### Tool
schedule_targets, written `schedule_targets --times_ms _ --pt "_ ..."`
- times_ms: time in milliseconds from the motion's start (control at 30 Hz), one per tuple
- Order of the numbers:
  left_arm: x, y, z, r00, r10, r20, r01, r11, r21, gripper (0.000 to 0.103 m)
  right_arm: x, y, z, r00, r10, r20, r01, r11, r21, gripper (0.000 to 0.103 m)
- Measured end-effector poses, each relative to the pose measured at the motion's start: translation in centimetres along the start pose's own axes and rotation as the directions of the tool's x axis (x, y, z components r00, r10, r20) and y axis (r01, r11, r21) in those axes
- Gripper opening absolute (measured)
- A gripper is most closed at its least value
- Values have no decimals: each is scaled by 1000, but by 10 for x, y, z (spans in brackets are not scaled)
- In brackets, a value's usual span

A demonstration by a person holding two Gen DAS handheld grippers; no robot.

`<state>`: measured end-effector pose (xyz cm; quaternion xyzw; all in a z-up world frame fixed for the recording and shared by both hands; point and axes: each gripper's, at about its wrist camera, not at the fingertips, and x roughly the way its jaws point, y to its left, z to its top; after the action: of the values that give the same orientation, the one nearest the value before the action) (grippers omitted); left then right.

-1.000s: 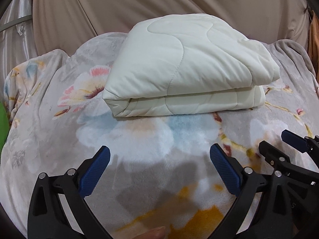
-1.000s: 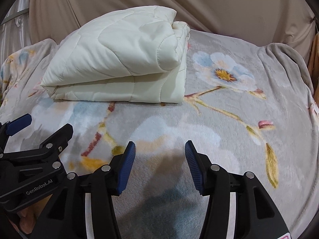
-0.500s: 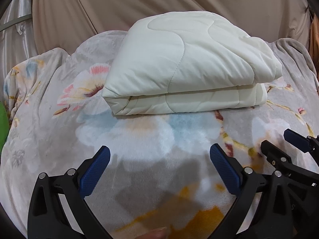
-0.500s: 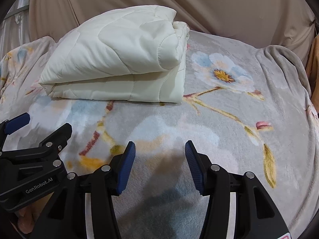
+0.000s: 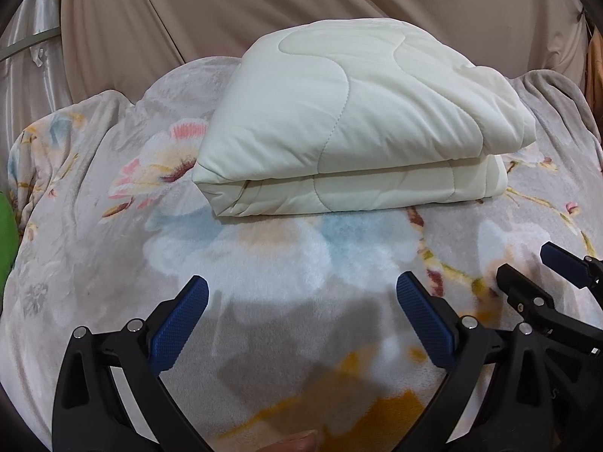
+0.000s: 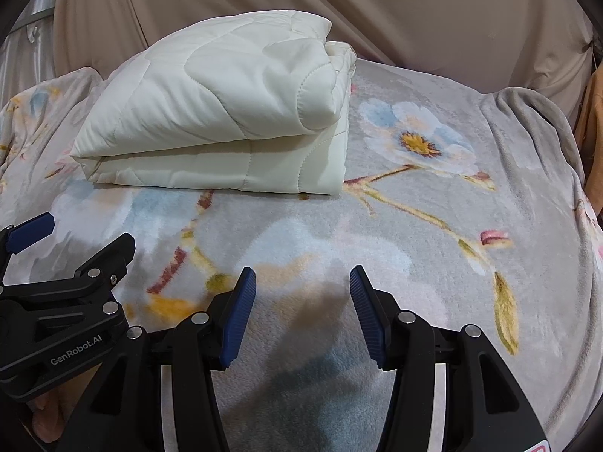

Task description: Fold large clothes

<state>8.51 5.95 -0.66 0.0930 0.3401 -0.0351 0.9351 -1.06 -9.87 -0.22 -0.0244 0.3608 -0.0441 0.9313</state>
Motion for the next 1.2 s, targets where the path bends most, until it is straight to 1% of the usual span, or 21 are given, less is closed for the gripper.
schedule_targets --times_ms 1200 --pt "-2 2 0 1000 4 1 -4 1000 5 98 -2 1 0 1000 -5 1 5 1000 -2 51"
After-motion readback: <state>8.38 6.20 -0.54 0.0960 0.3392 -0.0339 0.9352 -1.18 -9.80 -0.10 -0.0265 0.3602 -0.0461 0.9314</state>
